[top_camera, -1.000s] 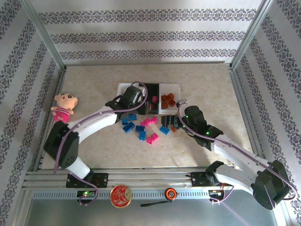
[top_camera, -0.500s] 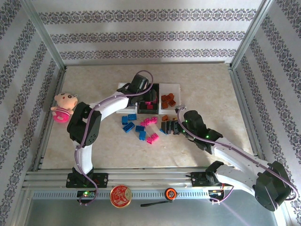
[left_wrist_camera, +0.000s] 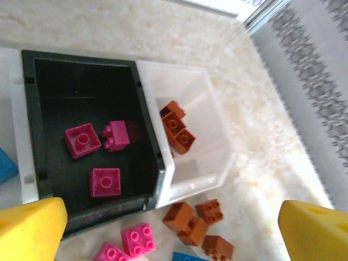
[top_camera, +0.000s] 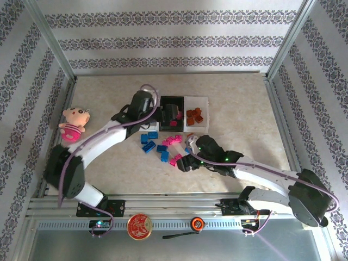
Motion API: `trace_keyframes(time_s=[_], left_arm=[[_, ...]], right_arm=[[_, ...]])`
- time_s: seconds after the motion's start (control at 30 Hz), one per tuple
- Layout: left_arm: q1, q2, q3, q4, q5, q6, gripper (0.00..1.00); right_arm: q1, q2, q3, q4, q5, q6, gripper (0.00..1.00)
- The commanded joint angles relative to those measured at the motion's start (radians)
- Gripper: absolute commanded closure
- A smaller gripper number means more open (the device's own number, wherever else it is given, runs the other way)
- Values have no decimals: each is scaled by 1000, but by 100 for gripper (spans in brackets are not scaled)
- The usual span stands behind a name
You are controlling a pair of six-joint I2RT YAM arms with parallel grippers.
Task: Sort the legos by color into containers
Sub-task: Pick up the lego from the bottom-center of the table.
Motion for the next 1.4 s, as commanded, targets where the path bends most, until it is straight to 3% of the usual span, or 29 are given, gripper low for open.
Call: trace_keyframes(time_s=[0.0,0.2,0.47,1.0,1.23,1.37], left_arm=[[2,-128,-166,71,20,-62,0],[1,-361,-375,15,-13,-101,0],[1,-531,-461,-81,-45,-103,0],[2,-568,-452,-138,-72,-74,0],[3,-568,-452,-147,-79,-69,0],[3,-581,-453,-163,-96,-59,0]], right_arm=[[41,63,40,-2,-25,-17,20],[72,186,89,-18,-31,-4,30],[75,325,168,-36,-16,-10,39],[103,508,320,-135,78,-64,51],[106,497,308,-113,48,-73,68],[106,437,271,-96,28,-70,73]])
